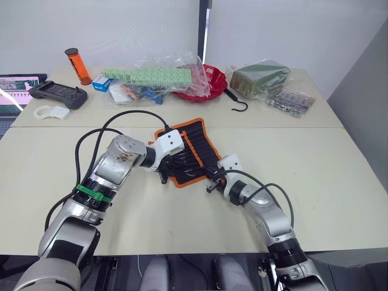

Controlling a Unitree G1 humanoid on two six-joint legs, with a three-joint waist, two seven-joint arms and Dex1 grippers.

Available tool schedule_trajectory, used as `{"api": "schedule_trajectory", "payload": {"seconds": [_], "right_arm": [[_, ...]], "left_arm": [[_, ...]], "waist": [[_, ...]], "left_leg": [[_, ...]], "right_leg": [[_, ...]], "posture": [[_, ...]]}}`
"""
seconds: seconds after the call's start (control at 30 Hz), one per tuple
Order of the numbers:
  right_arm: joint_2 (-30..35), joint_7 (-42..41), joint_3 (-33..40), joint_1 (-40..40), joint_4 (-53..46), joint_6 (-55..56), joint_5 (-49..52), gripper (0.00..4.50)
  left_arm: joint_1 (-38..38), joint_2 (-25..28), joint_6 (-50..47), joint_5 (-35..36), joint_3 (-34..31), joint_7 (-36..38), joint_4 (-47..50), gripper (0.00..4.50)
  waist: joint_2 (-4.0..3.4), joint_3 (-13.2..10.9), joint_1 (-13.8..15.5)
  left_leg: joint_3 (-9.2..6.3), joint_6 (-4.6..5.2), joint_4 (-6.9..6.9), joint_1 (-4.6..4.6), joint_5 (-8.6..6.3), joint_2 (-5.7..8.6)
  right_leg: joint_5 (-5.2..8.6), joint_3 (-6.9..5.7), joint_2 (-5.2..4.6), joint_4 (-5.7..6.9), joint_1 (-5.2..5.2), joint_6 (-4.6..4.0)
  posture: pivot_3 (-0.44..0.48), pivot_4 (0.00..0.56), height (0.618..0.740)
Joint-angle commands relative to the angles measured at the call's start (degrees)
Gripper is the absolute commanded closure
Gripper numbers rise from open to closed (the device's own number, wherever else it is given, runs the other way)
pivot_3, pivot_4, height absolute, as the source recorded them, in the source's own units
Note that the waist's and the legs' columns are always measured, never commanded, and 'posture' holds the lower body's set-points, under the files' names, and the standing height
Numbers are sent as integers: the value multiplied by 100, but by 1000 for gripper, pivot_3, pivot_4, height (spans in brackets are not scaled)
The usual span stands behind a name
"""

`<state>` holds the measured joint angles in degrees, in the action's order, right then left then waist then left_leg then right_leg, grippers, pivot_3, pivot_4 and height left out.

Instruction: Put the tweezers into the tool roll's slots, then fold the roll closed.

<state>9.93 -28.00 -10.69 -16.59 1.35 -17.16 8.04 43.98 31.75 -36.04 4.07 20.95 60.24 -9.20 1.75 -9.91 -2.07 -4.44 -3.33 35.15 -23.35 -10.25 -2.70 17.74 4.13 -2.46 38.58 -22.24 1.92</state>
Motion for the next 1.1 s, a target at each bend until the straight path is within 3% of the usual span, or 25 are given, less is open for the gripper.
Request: {"api": "schedule_trajectory", "payload": {"seconds": [0.03,0.53,0.9,1.1], "right_arm": [[26,22,-63,131,76,-192,-72,4500],[35,9,-71,127,62,-232,-69,4500],[12,2,-95,104,128,-206,-79,4500],[37,-30,-80,109,140,-184,-70,4500]], "left_arm": [[130,-234,233,-98,-67,-250,-113,4458],[535,-925,754,-362,-54,-440,-962,4458],[531,-924,848,-447,-118,-365,-989,4458],[473,-715,546,-180,-485,-263,-686,2528]], "waist": [[0,0,2],[0,0,1],[0,0,19],[0,1,-32]], "left_leg": [[0,0,2,1,0,0],[-4,0,9,-1,0,4],[-6,1,14,-1,1,7],[-7,2,13,1,1,6]], "right_leg": [[0,0,0,1,0,0],[0,0,0,9,1,0],[1,0,-1,16,1,1],[1,0,0,19,1,2]], "posture": [[0,150,740],[0,150,740],[0,150,740],[0,150,740]]}}
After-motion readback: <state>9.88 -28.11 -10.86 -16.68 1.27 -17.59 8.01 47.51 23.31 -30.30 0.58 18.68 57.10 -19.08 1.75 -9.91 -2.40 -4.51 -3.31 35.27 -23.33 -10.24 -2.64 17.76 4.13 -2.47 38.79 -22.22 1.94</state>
